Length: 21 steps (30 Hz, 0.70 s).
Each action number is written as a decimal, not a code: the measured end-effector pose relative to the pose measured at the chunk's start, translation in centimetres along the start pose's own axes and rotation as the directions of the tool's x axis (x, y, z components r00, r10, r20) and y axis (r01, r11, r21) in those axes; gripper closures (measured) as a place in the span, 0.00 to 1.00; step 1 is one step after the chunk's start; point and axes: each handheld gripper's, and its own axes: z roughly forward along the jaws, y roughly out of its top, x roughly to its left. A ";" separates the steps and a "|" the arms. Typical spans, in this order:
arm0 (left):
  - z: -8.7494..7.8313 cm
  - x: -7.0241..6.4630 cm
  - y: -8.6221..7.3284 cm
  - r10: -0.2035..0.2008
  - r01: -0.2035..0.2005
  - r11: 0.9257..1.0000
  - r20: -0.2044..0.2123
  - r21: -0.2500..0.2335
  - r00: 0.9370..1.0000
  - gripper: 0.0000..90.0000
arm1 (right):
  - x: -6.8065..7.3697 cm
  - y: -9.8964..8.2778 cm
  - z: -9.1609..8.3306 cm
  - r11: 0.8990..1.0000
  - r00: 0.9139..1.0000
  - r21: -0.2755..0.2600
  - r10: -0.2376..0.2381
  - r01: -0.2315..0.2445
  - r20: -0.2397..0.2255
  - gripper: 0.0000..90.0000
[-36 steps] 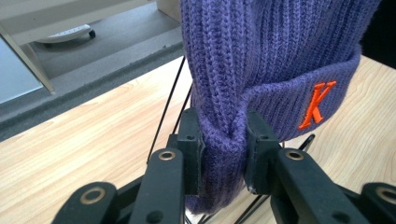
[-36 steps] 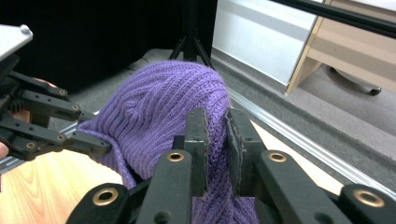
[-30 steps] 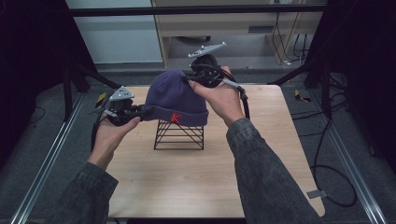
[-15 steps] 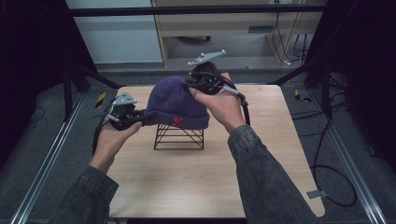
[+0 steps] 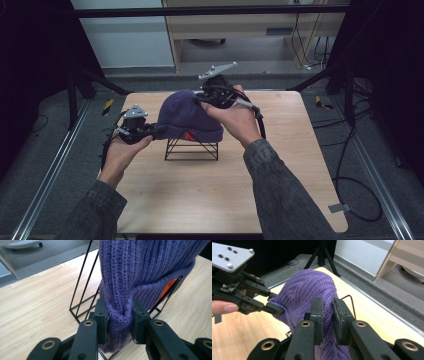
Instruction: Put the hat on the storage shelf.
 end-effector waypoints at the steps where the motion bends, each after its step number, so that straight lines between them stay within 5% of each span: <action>1: 0.1 0.0 -0.2 0.004 -0.004 1.000 -0.001 0.007 1.000 0.78 | 0.1 -0.1 0.1 1.000 1.000 0.005 -0.003 0.003 -0.004 0.88; 21: 0.8 0.7 -2.3 -0.032 0.032 0.999 -0.003 0.026 0.999 0.78 | 1.1 -1.3 1.5 0.998 1.000 0.059 -0.010 0.011 -0.024 0.88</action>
